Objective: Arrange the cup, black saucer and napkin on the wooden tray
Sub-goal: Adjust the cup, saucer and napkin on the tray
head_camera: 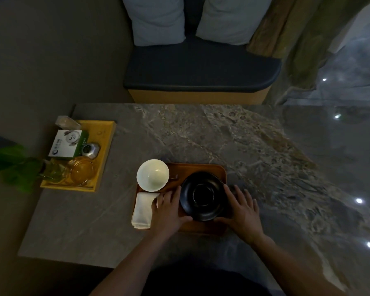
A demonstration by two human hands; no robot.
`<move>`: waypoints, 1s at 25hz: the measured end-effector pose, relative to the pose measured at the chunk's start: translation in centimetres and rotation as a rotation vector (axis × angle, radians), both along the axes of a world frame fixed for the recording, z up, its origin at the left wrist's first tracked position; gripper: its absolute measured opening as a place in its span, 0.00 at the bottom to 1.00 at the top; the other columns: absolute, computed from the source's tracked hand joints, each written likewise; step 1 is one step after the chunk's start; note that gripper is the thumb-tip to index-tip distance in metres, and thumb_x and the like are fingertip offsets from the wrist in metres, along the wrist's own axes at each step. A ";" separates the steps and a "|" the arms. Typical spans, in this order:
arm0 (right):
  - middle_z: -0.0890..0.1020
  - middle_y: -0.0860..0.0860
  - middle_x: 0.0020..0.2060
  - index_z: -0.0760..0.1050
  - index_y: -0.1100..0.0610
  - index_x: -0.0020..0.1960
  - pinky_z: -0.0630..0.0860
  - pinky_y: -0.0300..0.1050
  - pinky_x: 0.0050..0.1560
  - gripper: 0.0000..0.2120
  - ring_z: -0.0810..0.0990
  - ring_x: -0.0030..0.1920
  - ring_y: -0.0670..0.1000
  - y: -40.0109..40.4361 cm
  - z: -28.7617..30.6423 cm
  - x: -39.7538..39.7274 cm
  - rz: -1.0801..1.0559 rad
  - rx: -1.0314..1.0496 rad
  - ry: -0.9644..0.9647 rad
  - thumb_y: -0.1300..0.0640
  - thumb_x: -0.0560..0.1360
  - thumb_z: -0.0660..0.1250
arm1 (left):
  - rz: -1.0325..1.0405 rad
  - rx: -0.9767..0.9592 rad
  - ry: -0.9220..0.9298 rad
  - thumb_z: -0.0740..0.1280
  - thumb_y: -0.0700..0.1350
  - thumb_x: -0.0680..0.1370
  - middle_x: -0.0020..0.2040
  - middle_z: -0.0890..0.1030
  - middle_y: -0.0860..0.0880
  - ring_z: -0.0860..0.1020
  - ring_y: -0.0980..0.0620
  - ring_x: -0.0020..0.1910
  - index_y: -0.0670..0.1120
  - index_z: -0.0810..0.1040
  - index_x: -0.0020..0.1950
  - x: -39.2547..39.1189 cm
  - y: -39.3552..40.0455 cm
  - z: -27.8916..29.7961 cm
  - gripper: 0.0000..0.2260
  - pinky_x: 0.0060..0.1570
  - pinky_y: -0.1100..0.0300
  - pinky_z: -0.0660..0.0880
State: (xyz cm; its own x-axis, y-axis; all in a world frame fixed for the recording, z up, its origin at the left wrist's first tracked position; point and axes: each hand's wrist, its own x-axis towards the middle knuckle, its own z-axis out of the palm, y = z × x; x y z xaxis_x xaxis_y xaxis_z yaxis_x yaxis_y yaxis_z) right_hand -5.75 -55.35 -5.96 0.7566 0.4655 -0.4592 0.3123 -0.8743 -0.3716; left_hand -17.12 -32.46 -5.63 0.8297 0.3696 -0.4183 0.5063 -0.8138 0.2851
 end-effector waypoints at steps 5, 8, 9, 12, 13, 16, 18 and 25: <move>0.52 0.50 0.79 0.35 0.30 0.73 0.49 0.64 0.75 0.50 0.47 0.78 0.58 -0.2 -1.0 -0.3 -0.013 0.030 -0.019 0.23 0.62 0.62 | 0.002 -0.012 0.004 0.68 0.68 0.69 0.77 0.59 0.50 0.54 0.45 0.76 0.56 0.47 0.79 -0.4 0.1 -0.1 0.47 0.73 0.43 0.56; 0.52 0.49 0.79 0.34 0.28 0.72 0.49 0.64 0.75 0.50 0.46 0.78 0.58 -0.2 -1.1 -0.3 -0.025 0.032 -0.011 0.23 0.61 0.63 | -0.006 -0.007 0.007 0.68 0.69 0.68 0.77 0.59 0.50 0.54 0.45 0.76 0.56 0.46 0.79 -0.5 0.3 -0.2 0.47 0.73 0.43 0.55; 0.52 0.49 0.79 0.34 0.28 0.72 0.49 0.64 0.75 0.51 0.46 0.78 0.57 -0.2 -1.1 -0.2 -0.032 0.038 0.001 0.23 0.61 0.63 | -0.005 -0.009 0.008 0.68 0.69 0.68 0.77 0.58 0.50 0.54 0.45 0.76 0.57 0.46 0.79 -0.5 0.3 -0.2 0.48 0.73 0.42 0.54; 0.49 0.49 0.79 0.35 0.27 0.72 0.49 0.66 0.73 0.51 0.46 0.77 0.59 0.1 -0.7 0.6 -0.037 0.042 0.037 0.21 0.59 0.63 | 0.003 -0.022 0.019 0.68 0.70 0.66 0.77 0.56 0.51 0.52 0.46 0.76 0.58 0.44 0.78 -0.7 0.2 -0.3 0.49 0.74 0.41 0.50; 0.48 0.49 0.79 0.34 0.26 0.71 0.49 0.67 0.72 0.52 0.46 0.77 0.61 0.2 -0.5 1.0 -0.028 0.028 0.058 0.22 0.59 0.64 | 0.005 -0.024 0.017 0.67 0.70 0.66 0.77 0.56 0.51 0.51 0.46 0.76 0.58 0.44 0.78 -0.8 0.1 -0.3 0.49 0.74 0.40 0.50; 0.47 0.48 0.79 0.32 0.23 0.67 0.48 0.68 0.72 0.53 0.47 0.76 0.63 0.5 0.0 1.9 0.007 -0.024 0.083 0.26 0.60 0.70 | 0.014 -0.032 0.020 0.68 0.70 0.67 0.77 0.56 0.50 0.51 0.46 0.77 0.58 0.45 0.78 -0.7 0.0 -0.2 0.48 0.74 0.39 0.49; 0.49 0.48 0.79 0.33 0.24 0.68 0.48 0.68 0.73 0.54 0.47 0.75 0.62 0.3 0.1 1.8 0.006 -0.026 0.057 0.28 0.60 0.71 | 0.024 -0.038 0.017 0.68 0.69 0.68 0.77 0.56 0.51 0.51 0.46 0.77 0.58 0.45 0.78 -0.7 0.0 -0.1 0.48 0.74 0.39 0.48; 0.50 0.48 0.79 0.37 0.28 0.73 0.44 0.69 0.74 0.51 0.44 0.78 0.58 0.3 0.0 0.4 -0.025 0.006 0.042 0.28 0.62 0.69 | 0.028 -0.049 0.017 0.70 0.67 0.67 0.76 0.59 0.52 0.54 0.46 0.76 0.62 0.46 0.78 -0.4 0.7 0.5 0.47 0.74 0.39 0.50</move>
State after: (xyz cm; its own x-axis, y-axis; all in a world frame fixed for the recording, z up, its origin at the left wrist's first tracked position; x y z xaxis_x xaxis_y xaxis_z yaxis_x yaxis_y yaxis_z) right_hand -5.35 -55.08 -5.99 0.7484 0.4491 -0.4880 0.2740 -0.8795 -0.3891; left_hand -17.55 -31.76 -5.11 0.8118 0.3714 -0.4506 0.5341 -0.7844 0.3155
